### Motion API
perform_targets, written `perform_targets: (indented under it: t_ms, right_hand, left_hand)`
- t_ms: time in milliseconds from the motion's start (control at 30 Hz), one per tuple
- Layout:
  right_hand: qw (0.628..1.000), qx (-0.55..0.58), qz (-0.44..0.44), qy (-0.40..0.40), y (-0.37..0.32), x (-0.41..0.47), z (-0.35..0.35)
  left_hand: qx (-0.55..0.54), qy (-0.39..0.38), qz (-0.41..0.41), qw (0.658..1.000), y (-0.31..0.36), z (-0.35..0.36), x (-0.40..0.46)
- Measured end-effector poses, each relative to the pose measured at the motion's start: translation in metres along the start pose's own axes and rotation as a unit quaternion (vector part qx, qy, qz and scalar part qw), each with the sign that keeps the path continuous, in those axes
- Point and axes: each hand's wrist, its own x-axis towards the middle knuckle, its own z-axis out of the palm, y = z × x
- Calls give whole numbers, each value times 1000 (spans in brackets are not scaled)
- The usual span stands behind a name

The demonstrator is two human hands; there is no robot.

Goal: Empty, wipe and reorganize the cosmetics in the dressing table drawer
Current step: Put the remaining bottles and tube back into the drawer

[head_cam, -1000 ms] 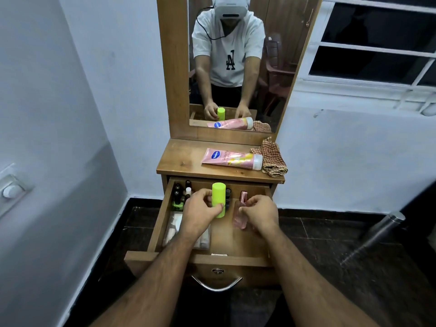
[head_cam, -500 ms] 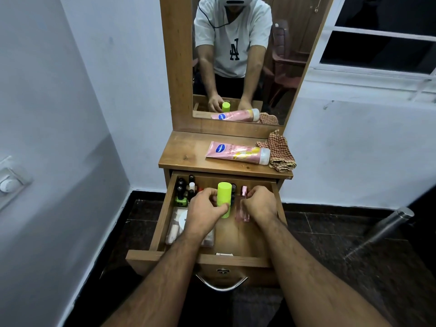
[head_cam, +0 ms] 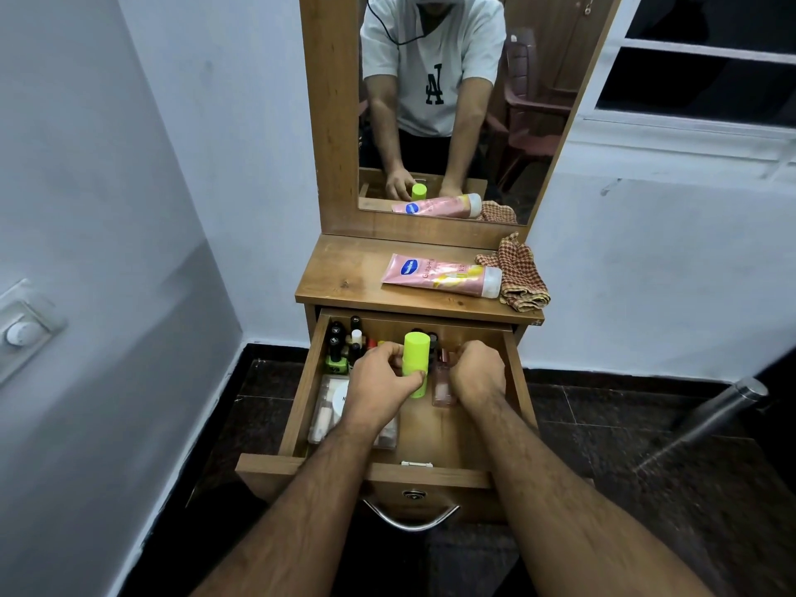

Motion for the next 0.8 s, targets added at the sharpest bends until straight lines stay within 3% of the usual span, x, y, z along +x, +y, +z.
perform_targets:
  t_ms: [533,800]
  right_hand:
    - [990,-68,-67,-105,14,-10,0]
    - [991,-71,-89,-68,15,-15,3]
  left_hand:
    - [12,-6,-7,1000,3,-1,-1]
    - [10,-8,-8,1000,1,-1,-2]
